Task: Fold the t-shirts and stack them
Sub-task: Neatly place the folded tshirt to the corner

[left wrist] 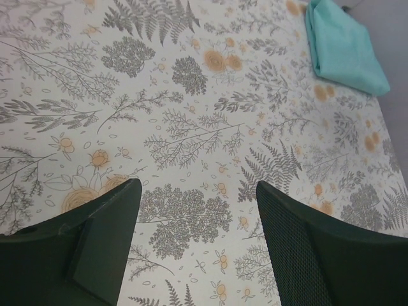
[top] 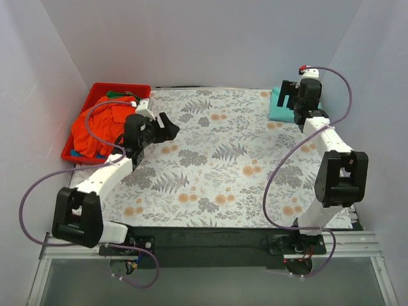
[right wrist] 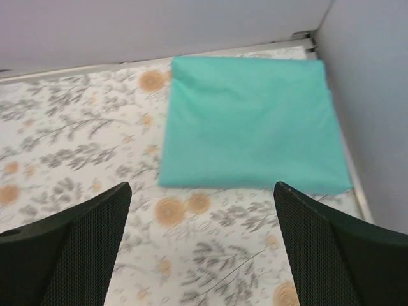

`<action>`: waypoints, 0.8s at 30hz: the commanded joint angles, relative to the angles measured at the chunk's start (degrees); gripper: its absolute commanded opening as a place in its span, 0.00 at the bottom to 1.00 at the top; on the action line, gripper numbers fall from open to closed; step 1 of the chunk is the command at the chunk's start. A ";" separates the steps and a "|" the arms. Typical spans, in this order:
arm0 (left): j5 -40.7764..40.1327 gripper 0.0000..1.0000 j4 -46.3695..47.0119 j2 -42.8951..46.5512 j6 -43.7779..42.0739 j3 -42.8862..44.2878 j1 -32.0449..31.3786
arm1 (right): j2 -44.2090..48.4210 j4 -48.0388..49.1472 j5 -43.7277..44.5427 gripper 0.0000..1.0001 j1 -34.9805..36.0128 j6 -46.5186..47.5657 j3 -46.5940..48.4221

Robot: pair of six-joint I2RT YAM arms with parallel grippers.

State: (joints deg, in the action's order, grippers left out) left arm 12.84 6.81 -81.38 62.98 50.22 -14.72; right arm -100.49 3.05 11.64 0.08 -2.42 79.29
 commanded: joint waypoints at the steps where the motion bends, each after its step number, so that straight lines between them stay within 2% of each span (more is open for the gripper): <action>1: -5.45 0.72 0.49 9.21 0.39 -4.32 0.31 | 6.61 5.65 -1.80 0.98 3.87 -5.76 -7.37; 9: -10.29 0.73 -3.29 28.09 2.14 -12.07 0.22 | 25.76 5.74 -5.13 0.98 12.91 -7.34 -28.80; 15: -10.38 0.73 -5.14 35.58 2.85 -16.37 0.13 | 39.29 5.83 -7.24 0.98 16.88 -8.22 -40.33; 19: -10.56 0.73 -4.88 38.75 2.76 -18.75 0.13 | 45.18 6.09 -7.68 0.98 17.94 -9.36 -46.56; 24: -11.26 0.73 -2.42 42.18 2.76 -21.99 0.13 | 52.13 12.85 -11.19 0.98 18.20 -10.86 -55.72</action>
State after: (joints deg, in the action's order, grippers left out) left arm 2.96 2.87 -41.65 65.91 29.80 -14.74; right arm -51.64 9.74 2.96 18.02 -11.81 26.70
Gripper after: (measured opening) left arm 0.734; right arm 0.983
